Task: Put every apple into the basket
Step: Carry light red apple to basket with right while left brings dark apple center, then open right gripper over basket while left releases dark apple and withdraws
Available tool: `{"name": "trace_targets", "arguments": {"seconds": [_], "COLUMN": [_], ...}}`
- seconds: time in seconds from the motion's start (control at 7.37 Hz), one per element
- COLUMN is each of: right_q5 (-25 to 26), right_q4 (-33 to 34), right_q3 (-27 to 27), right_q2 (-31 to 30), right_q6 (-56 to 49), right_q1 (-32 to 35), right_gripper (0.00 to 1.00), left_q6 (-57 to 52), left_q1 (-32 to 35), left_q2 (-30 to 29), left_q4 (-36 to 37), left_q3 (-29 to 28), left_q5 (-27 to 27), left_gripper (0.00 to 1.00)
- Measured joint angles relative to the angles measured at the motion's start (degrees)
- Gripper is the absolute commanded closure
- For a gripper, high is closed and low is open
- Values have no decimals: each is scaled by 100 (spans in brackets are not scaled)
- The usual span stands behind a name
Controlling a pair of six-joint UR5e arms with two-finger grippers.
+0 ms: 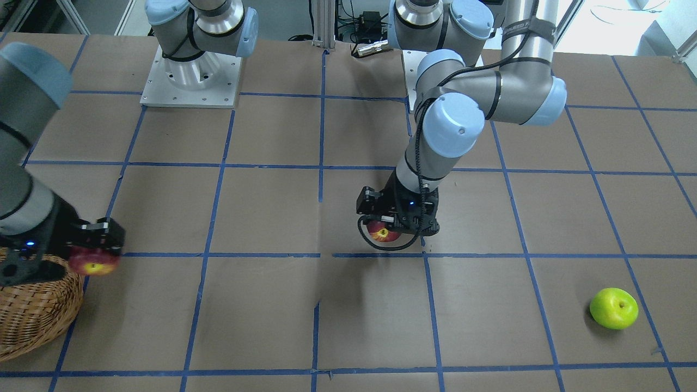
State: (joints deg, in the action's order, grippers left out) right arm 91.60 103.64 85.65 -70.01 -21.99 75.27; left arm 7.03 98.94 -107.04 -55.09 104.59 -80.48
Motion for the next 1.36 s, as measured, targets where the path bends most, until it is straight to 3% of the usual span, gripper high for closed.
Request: {"name": "trace_targets", "arguments": {"seconds": [0.27, 0.41, 0.54, 1.09, 1.22, 1.36], "right_q5": [157, 286, 399, 472, 470, 467], "right_q4": [365, 644, 970, 1779, 1953, 2210], "right_q3": [-26, -27, -29, -54, -54, -52], "right_q2": [57, 132, 275, 833, 957, 1102], "right_q6": [-544, -615, -649, -1511, -1599, -1633], "right_q1": [-703, -863, -1011, -1816, -1932, -1992], "right_gripper": [100, 100, 100, 98, 62, 5], "left_q6": [770, 1087, 1379, 1869, 1867, 1798], "left_q1": [533, 697, 846, 1042, 1014, 894], "left_q2": [-638, -902, -1108, -1278, -1133, -921], "left_q4": [167, 246, 363, 743, 542, 92], "left_q3": [-545, -681, -781, -965, -1077, -1247], "left_q5": [-157, -202, -220, -231, -236, -245], "left_gripper": [56, 51, 1, 0, 0, 0]}}
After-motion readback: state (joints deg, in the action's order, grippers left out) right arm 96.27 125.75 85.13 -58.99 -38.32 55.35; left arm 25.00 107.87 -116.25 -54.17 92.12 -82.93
